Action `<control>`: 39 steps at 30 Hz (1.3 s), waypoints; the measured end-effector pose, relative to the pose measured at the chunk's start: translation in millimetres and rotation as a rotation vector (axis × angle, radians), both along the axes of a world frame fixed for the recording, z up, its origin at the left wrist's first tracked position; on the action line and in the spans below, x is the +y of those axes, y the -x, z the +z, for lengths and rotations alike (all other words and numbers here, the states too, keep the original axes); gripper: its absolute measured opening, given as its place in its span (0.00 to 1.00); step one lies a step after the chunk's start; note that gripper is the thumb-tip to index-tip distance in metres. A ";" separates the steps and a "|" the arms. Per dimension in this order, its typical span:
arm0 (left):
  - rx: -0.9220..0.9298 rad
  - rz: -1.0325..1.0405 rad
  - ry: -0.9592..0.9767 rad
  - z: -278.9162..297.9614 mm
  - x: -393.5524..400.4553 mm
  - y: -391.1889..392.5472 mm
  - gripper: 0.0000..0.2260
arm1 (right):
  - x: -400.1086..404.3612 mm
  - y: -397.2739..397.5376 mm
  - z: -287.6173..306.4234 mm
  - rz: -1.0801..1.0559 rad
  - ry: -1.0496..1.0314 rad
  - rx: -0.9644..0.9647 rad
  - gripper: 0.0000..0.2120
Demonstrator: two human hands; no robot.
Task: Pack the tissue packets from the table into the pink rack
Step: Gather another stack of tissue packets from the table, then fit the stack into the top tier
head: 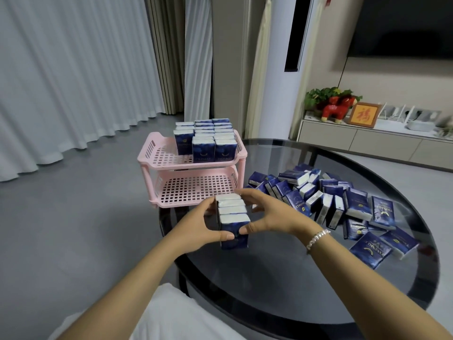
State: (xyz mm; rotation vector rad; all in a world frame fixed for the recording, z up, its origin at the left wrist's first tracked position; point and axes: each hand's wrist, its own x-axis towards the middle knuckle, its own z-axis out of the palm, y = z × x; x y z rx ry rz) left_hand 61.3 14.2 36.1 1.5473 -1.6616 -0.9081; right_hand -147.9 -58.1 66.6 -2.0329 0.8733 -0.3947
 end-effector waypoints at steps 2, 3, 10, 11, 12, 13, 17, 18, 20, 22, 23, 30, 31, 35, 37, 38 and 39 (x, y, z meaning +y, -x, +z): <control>0.011 0.007 0.037 17.6 -0.6 -10.0 0.37 | -1.8 -8.8 19.8 0.021 0.041 -0.008 0.40; 0.013 0.016 0.054 25.8 -1.5 -16.0 0.37 | -3.0 -13.9 29.7 0.028 0.066 -0.013 0.40; 0.049 0.048 0.118 77.5 -7.4 -58.0 0.44 | -21.9 -59.6 79.2 0.069 0.174 -0.022 0.42; 0.053 0.062 0.123 81.6 -10.0 -64.7 0.44 | -25.7 -66.7 83.3 0.074 0.176 -0.027 0.42; 0.046 0.076 0.126 86.4 -12.0 -70.8 0.45 | -29.4 -73.8 87.0 0.079 0.178 -0.033 0.42; 0.031 0.084 0.129 91.0 -14.5 -76.5 0.45 | -32.8 -80.8 90.4 0.082 0.181 -0.034 0.42; 0.075 0.077 0.124 106.8 -29.7 -99.5 0.37 | -51.0 -108.4 101.7 0.082 0.206 -0.028 0.41; 0.074 0.071 0.122 110.3 -34.5 -104.5 0.36 | -56.7 -115.5 104.4 0.079 0.216 -0.029 0.41; 0.067 0.067 0.108 114.7 -46.6 -115.5 0.37 | -68.6 -128.9 107.7 0.075 0.236 -0.020 0.41; 0.089 0.067 0.084 118.2 -59.5 -126.9 0.35 | -80.1 -141.3 109.4 0.060 0.242 -0.004 0.40; 0.100 0.065 0.073 119.3 -65.7 -131.3 0.35 | -85.4 -146.7 110.0 0.051 0.242 0.004 0.39; 0.207 0.005 -0.044 104.4 -113.3 -144.0 0.31 | -123.3 -165.9 102.0 -0.023 0.238 0.168 0.40; 0.209 0.006 -0.044 103.2 -115.7 -143.5 0.31 | -123.3 -166.4 101.8 -0.034 0.253 0.204 0.41; 0.088 -0.007 -0.041 97.9 -127.0 -142.4 0.36 | -128.0 -171.0 97.4 -0.072 0.318 0.301 0.44; -0.029 0.024 -0.072 94.6 -131.1 -141.6 0.42 | -127.0 -170.5 98.5 -0.064 0.344 0.354 0.43; -0.083 0.034 -0.086 92.9 -132.2 -141.5 0.45 | -125.1 -170.0 100.0 -0.050 0.366 0.381 0.43; -0.130 0.034 -0.103 91.9 -132.6 -141.1 0.47 | -123.1 -169.4 101.7 -0.032 0.389 0.404 0.42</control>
